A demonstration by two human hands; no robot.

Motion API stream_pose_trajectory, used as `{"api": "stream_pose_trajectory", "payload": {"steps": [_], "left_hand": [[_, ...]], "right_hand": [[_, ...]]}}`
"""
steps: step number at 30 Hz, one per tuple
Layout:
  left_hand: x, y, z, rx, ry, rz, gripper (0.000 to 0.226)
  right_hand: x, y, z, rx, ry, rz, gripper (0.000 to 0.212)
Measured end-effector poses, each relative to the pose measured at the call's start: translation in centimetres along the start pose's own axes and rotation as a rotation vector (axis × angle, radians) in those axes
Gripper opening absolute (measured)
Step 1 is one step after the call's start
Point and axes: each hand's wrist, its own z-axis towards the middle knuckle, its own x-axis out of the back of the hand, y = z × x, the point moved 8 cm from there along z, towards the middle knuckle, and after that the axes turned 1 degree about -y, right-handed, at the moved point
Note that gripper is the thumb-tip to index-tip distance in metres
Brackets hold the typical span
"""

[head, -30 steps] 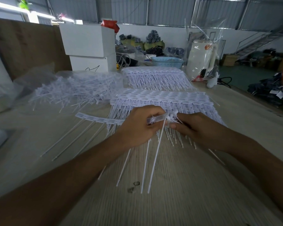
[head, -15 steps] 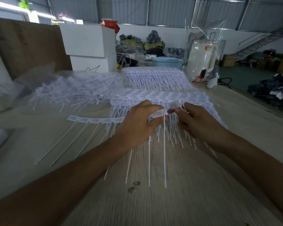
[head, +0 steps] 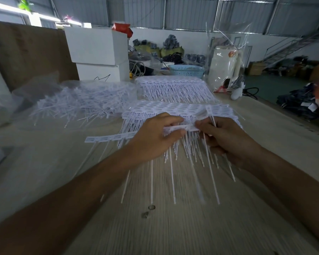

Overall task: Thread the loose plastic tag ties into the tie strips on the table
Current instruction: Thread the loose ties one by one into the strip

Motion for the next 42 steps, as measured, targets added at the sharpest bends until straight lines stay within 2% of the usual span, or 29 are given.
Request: {"api": "stream_pose_trajectory", "payload": {"steps": [4, 8, 13, 22, 26, 29, 31, 34, 35, 38, 42], "left_hand": [[-0.7, -0.2, -0.2, -0.054, -0.057, 0.177, 0.031], [-0.4, 0.1, -0.2, -0.114, 0.006, 0.191, 0.023], [0.0, 0.5, -0.2, -0.134, 0.022, 0.143, 0.02], [-0.6, -1.0, -0.1, 0.056, -0.027, -0.001, 0.017], [-0.4, -0.1, -0.2, -0.013, -0.018, 0.011, 0.016], [-0.9, 0.7, -0.4, -0.105, -0.044, 0.06, 0.017], [-1.0, 0.8, -0.4, -0.117, -0.034, 0.071, 0.02], [-0.4, 0.8, -0.3, -0.104, 0.01, 0.097, 0.023], [-0.3, 0.8, -0.2, -0.1, 0.022, 0.097, 0.024], [-0.1, 0.8, -0.1, -0.077, 0.043, 0.069, 0.024], [0.0, 0.8, 0.0, -0.038, 0.054, 0.053, 0.023]], "right_hand": [[-0.9, 0.4, 0.0, -0.015, -0.072, 0.073, 0.024], [-1.6, -0.2, -0.3, 0.059, -0.135, -0.003, 0.02], [-1.4, -3.3, -1.2, 0.469, -0.024, -0.419, 0.026], [-1.5, -4.2, -2.1, 0.78, 0.024, -0.771, 0.015], [-0.7, -3.4, -0.8, 0.62, 0.002, -0.671, 0.026], [-0.4, -2.5, -0.3, 0.52, -0.006, -0.732, 0.01], [-0.2, -2.8, -0.3, 0.53, 0.023, -0.756, 0.008], [-0.3, -3.4, -0.5, 0.551, 0.084, -0.764, 0.035], [-0.3, -3.5, -0.5, 0.551, 0.102, -0.771, 0.037], [-0.2, -3.5, -0.7, 0.565, 0.131, -0.756, 0.027], [-0.3, -2.9, -0.3, 0.56, 0.177, -0.762, 0.026]]}}
